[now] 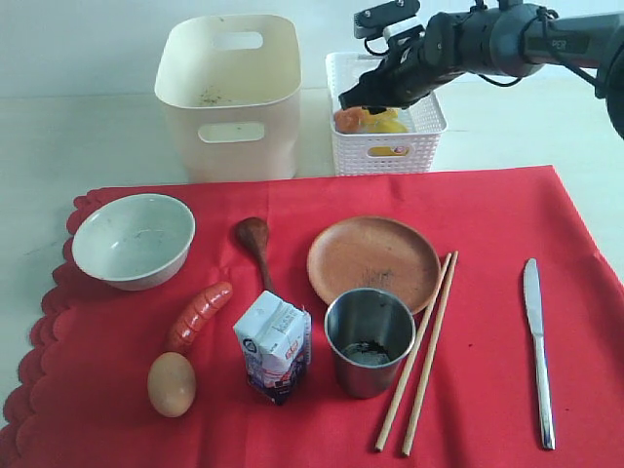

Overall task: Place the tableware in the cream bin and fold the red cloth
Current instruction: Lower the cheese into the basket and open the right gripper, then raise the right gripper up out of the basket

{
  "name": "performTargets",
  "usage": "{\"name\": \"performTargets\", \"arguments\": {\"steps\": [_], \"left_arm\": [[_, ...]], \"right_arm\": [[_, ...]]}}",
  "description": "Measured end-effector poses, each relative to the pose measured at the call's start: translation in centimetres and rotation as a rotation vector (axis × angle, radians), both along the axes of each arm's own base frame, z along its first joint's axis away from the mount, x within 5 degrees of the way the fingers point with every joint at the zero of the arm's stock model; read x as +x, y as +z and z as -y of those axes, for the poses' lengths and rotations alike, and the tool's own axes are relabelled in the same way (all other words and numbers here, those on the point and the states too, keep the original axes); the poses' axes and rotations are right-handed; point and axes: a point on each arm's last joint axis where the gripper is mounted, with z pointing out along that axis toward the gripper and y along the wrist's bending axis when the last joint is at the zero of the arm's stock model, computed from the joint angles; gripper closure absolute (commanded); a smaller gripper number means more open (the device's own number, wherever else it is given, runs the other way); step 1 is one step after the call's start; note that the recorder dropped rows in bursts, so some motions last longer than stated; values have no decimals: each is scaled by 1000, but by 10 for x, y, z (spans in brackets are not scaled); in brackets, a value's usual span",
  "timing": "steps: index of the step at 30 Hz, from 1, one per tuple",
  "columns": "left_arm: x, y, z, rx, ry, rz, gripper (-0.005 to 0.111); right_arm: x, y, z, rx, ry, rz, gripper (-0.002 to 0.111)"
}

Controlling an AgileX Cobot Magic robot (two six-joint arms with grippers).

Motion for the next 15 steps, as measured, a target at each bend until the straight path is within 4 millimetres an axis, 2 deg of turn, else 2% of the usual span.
{"name": "performTargets", "arguments": {"steps": [3,10,15], "left_arm": [[0,0,0,0,0,0,107],[0,0,0,0,0,0,107],[0,0,0,0,0,0,107]], "right_arm": [[0,18,0,2,4,32,39],[-9,67,2,12,7,69,39],[-18,90,5,6,11,42,39]]}}
